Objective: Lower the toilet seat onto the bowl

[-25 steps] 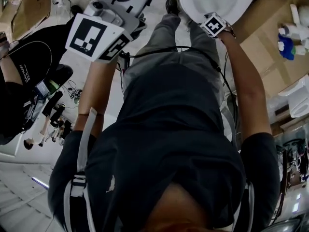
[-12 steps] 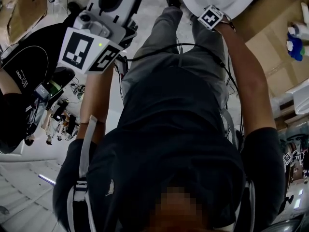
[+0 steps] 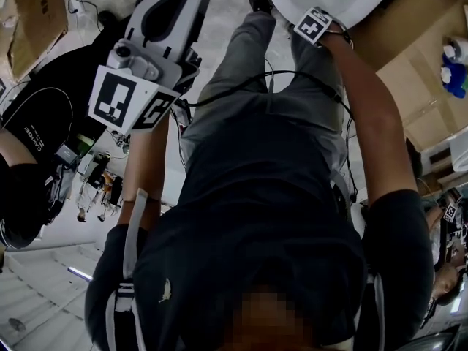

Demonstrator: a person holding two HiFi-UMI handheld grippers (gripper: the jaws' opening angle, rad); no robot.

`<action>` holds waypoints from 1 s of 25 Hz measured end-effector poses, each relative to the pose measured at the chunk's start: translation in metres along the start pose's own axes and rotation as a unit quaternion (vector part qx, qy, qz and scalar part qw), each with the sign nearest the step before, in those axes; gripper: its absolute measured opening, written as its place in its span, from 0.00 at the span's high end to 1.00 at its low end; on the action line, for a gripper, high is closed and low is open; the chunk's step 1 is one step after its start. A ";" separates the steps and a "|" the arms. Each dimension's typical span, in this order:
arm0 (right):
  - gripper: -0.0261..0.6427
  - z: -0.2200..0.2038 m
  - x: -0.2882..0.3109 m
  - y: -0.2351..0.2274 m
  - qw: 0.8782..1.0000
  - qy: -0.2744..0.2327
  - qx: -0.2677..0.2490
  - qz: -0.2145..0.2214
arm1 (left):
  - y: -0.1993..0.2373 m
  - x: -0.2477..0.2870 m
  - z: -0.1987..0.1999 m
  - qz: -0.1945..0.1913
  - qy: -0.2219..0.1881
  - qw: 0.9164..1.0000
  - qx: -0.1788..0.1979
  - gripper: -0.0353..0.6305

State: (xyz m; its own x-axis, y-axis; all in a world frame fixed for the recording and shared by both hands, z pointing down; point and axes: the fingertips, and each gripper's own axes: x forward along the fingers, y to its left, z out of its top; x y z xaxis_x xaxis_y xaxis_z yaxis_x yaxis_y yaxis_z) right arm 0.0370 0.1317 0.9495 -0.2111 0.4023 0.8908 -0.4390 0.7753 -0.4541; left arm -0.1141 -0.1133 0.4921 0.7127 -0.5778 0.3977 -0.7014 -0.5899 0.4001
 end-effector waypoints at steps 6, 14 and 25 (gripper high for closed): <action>0.58 0.000 0.022 -0.006 1.000 0.014 -0.001 0.014 | 0.011 0.009 -0.017 -0.005 0.015 1.000 -0.008 0.94; 0.57 0.003 -0.013 -0.009 0.999 0.007 0.044 -0.015 | 0.013 0.013 -0.003 -0.028 0.016 0.999 -0.019 0.94; 0.95 0.058 -0.250 0.031 0.923 -0.321 0.195 -0.082 | -0.033 -0.003 0.091 -0.088 -0.038 0.995 0.010 0.94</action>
State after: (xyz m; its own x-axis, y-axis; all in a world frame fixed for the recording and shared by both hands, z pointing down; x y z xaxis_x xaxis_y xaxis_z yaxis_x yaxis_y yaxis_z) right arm 0.0250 0.0271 0.7135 -0.5341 -0.1736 0.8274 -0.7649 0.5161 -0.3855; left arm -0.0929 -0.1433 0.4030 0.8232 -0.5056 0.2585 -0.5662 -0.6968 0.4402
